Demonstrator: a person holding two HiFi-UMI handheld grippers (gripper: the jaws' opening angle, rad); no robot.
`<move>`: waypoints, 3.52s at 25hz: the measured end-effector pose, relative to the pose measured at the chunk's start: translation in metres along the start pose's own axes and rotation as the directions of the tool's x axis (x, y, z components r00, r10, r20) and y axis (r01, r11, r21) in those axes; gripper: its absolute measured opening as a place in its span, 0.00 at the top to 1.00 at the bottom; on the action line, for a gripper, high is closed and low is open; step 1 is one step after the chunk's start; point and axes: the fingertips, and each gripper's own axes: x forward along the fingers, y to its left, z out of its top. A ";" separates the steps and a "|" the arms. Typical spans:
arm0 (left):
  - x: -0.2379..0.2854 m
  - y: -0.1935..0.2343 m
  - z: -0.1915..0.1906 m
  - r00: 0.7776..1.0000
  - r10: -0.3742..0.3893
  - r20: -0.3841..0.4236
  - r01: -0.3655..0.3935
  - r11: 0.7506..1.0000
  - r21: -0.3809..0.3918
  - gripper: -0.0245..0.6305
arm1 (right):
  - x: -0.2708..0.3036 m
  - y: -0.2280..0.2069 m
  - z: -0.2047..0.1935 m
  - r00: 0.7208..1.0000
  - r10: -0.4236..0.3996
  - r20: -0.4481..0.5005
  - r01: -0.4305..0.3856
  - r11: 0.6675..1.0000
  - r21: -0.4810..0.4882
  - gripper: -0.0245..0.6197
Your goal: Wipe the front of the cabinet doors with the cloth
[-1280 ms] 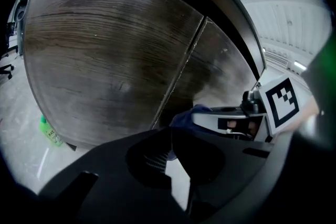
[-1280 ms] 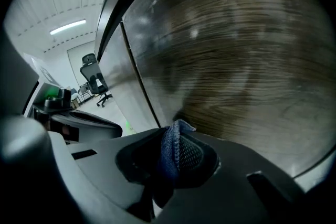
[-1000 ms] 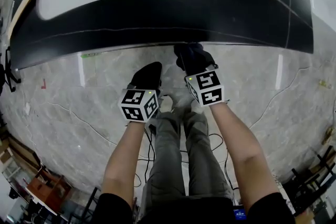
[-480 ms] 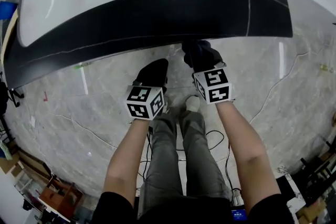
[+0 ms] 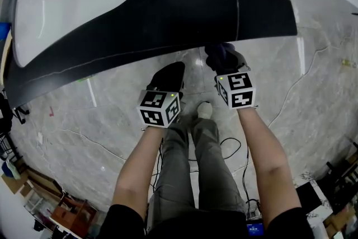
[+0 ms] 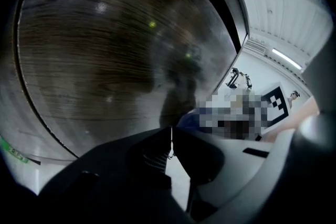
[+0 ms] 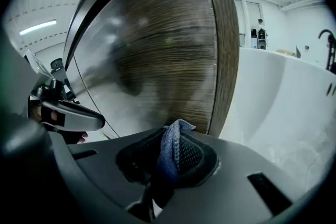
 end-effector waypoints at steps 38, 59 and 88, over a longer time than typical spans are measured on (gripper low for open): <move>-0.166 -0.020 0.059 0.999 0.015 0.053 -0.013 0.999 -0.036 0.94 | -0.131 0.142 0.109 0.994 0.048 0.097 -0.055 0.996 0.066 0.88; -0.261 -0.056 0.128 0.987 -0.007 0.164 0.005 1.000 0.011 0.94 | -0.213 0.200 0.192 0.972 0.085 0.220 -0.096 0.995 0.038 0.88; -0.352 -0.115 0.120 0.963 -0.024 0.270 -0.010 0.992 0.127 0.94 | -0.297 0.249 0.182 0.946 0.144 0.289 -0.152 0.988 0.006 0.88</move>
